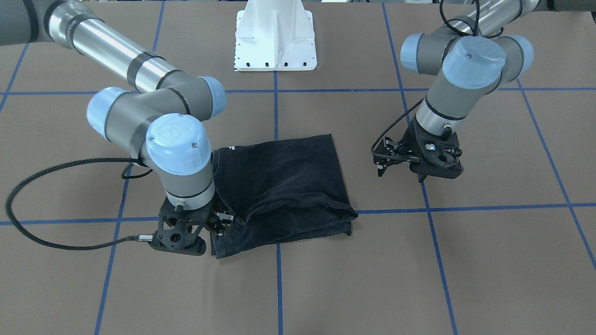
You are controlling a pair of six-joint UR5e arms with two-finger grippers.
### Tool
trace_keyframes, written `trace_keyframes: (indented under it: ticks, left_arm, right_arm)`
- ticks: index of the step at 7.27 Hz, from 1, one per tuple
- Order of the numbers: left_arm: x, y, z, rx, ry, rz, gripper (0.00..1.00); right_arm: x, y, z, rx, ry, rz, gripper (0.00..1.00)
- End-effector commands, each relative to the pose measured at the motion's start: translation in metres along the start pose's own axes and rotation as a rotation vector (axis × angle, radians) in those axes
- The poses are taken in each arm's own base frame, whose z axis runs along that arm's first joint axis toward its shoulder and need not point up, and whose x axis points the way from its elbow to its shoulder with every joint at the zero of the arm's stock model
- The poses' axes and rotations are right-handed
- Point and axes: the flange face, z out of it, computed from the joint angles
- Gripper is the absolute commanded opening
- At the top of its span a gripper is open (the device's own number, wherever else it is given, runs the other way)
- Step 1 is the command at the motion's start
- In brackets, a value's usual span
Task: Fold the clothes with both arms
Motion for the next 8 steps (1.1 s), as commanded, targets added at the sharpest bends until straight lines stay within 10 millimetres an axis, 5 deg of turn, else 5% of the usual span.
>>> trace_keyframes:
  ticks: [1, 5, 7, 8]
  left_arm:
    - [-0.095, 0.023, -0.023, -0.009, -0.089, 0.127, 1.00]
    - [-0.320, 0.071, -0.099, -0.052, -0.125, 0.199, 1.00]
    - [-0.383, 0.123, -0.097, -0.105, -0.162, 0.081, 1.00]
    - [-0.421, 0.130, -0.095, -0.116, -0.209, 0.021, 1.00]
  right_arm:
    - [0.130, 0.028, -0.007, -0.040, 0.007, -0.113, 1.00]
    - [0.381, 0.050, -0.026, -0.106, 0.011, -0.315, 1.00]
    - [0.498, 0.066, -0.030, -0.144, 0.000, -0.390, 1.00]
    - [0.548, 0.082, -0.029, -0.167, -0.019, -0.413, 1.00]
